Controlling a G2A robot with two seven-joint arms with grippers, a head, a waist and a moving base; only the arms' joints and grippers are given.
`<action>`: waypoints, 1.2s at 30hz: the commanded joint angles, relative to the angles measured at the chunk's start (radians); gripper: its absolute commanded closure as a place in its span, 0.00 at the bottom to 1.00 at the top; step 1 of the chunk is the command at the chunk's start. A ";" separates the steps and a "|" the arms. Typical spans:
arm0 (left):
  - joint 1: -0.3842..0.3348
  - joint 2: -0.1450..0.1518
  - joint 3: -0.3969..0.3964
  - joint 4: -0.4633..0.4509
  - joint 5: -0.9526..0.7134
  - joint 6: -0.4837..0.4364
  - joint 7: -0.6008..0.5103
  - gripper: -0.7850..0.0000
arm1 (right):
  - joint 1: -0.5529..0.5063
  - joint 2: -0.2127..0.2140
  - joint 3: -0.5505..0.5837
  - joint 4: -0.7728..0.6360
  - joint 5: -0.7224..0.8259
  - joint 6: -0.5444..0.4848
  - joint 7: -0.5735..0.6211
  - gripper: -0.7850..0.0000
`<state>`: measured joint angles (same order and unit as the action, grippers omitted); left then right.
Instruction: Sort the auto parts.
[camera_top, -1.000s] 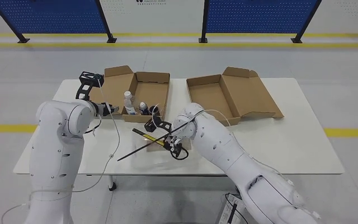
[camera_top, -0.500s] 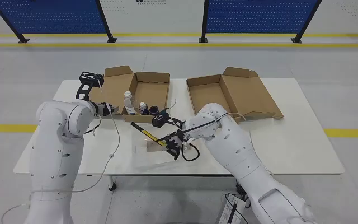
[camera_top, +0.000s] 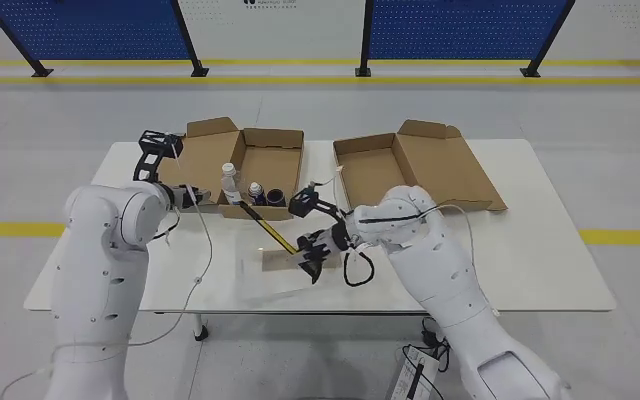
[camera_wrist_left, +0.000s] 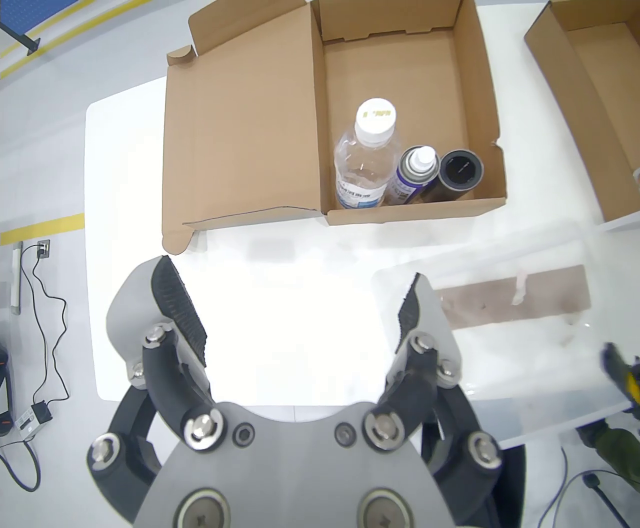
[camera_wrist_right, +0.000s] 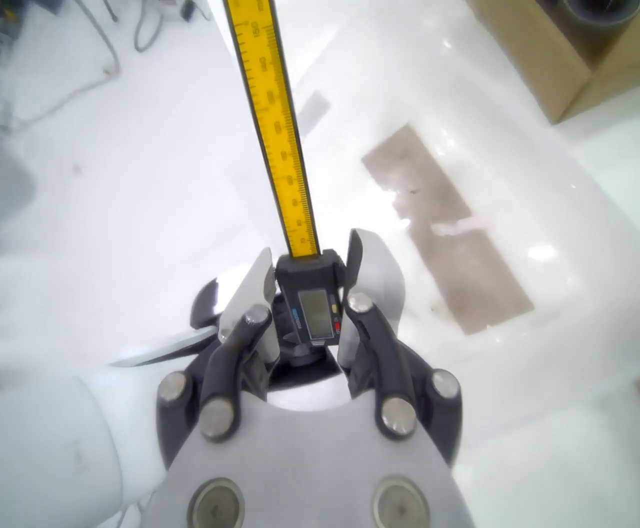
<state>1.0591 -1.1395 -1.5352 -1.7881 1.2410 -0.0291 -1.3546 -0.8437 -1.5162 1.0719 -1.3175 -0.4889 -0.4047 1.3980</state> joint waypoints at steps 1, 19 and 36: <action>0.005 0.002 -0.010 -0.003 0.001 0.002 0.001 0.00 | -0.007 0.007 0.020 -0.009 0.054 -0.018 -0.005 1.00; 0.002 0.009 -0.007 0.004 0.004 0.012 0.010 0.00 | 0.011 0.063 0.009 0.005 0.244 -0.060 -0.047 1.00; -0.017 0.012 0.021 0.011 0.002 0.014 0.016 0.00 | 0.108 0.097 0.048 0.042 0.024 0.144 -0.208 1.00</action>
<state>1.0435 -1.1277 -1.5144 -1.7783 1.2433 -0.0164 -1.3405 -0.7459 -1.4228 1.1132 -1.2791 -0.4272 -0.2884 1.1988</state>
